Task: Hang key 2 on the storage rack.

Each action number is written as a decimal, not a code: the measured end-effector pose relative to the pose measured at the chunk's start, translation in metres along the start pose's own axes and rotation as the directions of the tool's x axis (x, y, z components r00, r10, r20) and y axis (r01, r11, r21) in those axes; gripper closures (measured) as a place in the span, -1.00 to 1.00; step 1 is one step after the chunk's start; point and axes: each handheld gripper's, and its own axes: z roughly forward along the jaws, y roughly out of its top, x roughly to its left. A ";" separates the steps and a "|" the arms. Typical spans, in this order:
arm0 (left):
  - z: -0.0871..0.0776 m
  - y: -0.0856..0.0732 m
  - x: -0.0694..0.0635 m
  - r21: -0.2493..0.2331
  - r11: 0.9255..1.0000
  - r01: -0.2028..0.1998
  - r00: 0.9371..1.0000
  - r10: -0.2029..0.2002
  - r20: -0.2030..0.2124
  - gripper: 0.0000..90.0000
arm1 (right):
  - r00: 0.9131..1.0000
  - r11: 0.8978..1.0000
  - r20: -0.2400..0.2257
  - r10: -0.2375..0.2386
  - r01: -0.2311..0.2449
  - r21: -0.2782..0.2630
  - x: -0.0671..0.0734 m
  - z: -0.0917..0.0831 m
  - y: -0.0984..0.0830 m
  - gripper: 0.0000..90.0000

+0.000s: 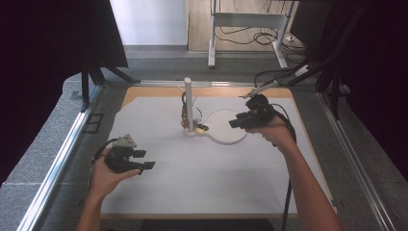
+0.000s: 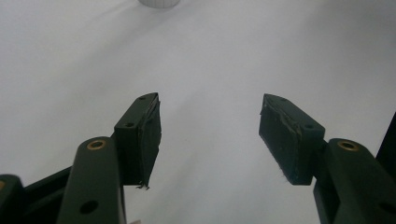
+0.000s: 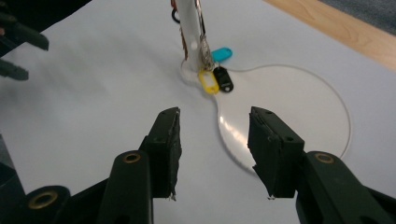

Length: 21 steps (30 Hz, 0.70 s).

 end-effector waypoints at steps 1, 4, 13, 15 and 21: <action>0.000 0.000 -0.001 0.001 1.000 0.001 1.000 -0.001 0.000 -0.13 | 1.000 1.000 0.002 0.003 -0.003 -0.006 0.000 -0.001 -0.008 0.19; 0.002 0.000 -0.001 0.012 1.000 -0.005 1.000 0.005 0.000 -0.13 | 1.000 1.000 0.006 0.012 -0.012 -0.001 -0.001 -0.002 -0.042 0.16; 0.008 0.001 -0.003 0.037 0.999 -0.007 1.000 0.007 -0.002 -0.13 | 0.997 0.997 0.038 0.069 -0.070 0.029 -0.008 0.009 -0.107 0.13; 0.009 0.001 -0.003 0.036 0.999 -0.007 1.000 0.007 0.000 -0.13 | 0.997 0.997 0.038 0.067 -0.068 0.029 -0.008 0.009 -0.107 0.13; 0.006 0.000 -0.002 0.027 1.000 -0.002 1.000 0.002 -0.003 -0.13 | 0.996 0.998 0.063 0.064 -0.065 0.001 -0.007 0.008 -0.112 0.02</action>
